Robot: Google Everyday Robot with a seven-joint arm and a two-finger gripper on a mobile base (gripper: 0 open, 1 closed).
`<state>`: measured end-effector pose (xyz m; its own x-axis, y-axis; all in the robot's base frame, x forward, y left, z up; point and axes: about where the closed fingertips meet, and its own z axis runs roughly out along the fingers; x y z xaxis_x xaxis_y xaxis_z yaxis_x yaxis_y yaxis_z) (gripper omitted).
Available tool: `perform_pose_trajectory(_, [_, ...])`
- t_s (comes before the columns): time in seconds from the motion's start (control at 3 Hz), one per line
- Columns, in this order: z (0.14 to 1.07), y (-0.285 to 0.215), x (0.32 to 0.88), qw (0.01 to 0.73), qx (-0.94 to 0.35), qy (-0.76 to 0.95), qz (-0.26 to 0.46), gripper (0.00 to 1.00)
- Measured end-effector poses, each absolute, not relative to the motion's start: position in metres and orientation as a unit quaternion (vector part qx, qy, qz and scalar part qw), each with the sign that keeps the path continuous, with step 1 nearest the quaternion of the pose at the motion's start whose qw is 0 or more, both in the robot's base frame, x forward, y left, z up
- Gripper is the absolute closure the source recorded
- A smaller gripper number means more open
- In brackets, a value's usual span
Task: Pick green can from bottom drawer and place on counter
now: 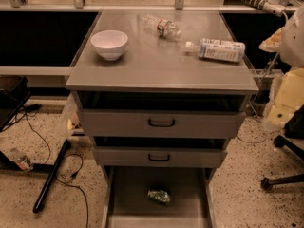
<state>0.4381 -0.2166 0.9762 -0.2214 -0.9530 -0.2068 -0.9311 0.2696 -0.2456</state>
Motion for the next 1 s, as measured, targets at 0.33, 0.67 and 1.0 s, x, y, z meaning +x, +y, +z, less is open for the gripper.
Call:
perform_pose_trajectory(0.33, [0.976,-0.217,0.438,0.159,-0.603,0.781,-0.034,0.00])
perform_pose_trajectory(0.67, [0.955,-0.216,0.434,0.166,-0.616,0.769,-0.024,0.00])
perform_pose_trajectory(1.0, [0.922,-0.215,0.428,0.182,-0.628,0.756,0.000,0.00])
